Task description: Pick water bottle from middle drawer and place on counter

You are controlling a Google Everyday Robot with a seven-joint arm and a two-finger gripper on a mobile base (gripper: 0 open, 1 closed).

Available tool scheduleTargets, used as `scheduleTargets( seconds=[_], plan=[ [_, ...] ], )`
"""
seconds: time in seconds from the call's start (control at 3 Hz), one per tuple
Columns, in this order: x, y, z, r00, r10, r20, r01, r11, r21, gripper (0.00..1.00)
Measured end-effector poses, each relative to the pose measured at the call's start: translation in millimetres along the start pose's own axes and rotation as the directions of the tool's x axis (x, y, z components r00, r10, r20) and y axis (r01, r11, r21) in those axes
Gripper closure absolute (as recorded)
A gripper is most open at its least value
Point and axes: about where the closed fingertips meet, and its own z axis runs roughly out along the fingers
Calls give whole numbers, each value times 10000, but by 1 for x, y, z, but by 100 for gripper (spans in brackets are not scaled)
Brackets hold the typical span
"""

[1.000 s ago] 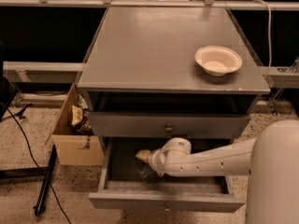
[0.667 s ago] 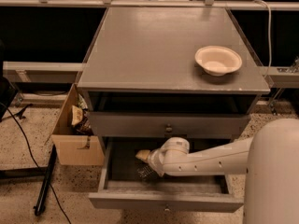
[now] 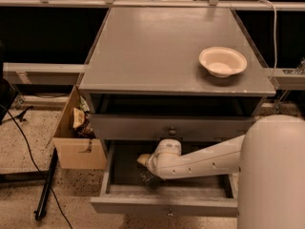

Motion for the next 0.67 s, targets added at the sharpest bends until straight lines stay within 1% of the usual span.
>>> scheduleTargets(
  seconds=[0.33, 0.67],
  plan=[
    [-1, 1, 3, 9996, -144, -258, 131, 9986, -513, 22],
    [-1, 2, 4, 9995, -140, -293, 122, 9981, -599, 39]
  ],
)
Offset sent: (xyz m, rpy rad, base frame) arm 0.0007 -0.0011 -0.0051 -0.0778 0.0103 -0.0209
